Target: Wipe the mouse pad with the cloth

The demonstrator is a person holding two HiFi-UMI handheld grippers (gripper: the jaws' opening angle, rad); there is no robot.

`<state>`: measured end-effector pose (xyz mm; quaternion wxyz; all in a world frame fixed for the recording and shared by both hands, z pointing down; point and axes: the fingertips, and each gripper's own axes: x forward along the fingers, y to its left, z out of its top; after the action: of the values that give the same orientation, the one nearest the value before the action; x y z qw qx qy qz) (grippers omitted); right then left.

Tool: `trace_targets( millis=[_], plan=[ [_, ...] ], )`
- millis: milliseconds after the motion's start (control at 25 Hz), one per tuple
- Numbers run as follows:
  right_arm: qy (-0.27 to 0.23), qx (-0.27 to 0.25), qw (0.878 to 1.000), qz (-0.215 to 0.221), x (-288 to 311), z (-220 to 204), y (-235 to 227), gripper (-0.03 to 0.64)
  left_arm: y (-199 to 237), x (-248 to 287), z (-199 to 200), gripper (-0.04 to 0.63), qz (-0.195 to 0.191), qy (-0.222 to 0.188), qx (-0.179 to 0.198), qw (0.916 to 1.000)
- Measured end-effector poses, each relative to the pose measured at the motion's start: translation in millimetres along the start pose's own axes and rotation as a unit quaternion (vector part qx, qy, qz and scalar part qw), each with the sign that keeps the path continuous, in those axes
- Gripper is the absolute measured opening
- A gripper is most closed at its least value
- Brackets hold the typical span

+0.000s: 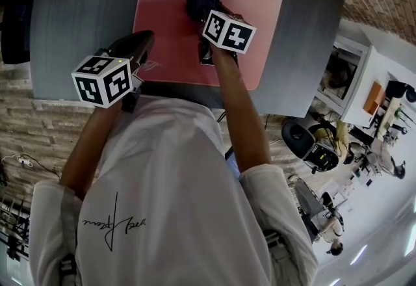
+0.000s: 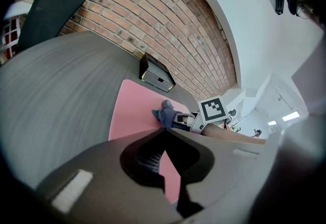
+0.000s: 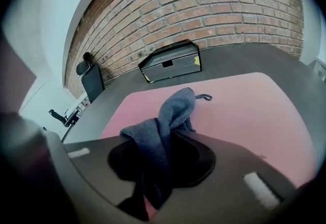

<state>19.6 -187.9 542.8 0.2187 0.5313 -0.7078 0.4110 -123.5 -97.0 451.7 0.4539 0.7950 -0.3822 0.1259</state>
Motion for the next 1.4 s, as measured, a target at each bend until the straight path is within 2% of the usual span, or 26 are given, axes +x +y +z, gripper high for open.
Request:
trace_targets(
  millis=[680,1000,1160,1400],
  plan=[
    [0.018,-0.030,0.999,0.028,12,-5,36,0.089,8,-8,4,0.012,0.002,-0.015,-0.012,0.9998],
    [0.040,-0.080,0.994,0.057,14,-12,59,0.089,8,-8,2,0.012,-0.005,-0.009,-0.015,0.9998],
    [0.051,-0.127,0.988,0.065,16,-17,69,0.090,13,-8,-2,0.012,-0.005,-0.005,-0.020,0.9998],
    [0.068,-0.140,0.984,0.091,14,-26,77,0.090,13,-9,-2,0.012,-0.004,-0.009,-0.021,0.9997]
  ],
)
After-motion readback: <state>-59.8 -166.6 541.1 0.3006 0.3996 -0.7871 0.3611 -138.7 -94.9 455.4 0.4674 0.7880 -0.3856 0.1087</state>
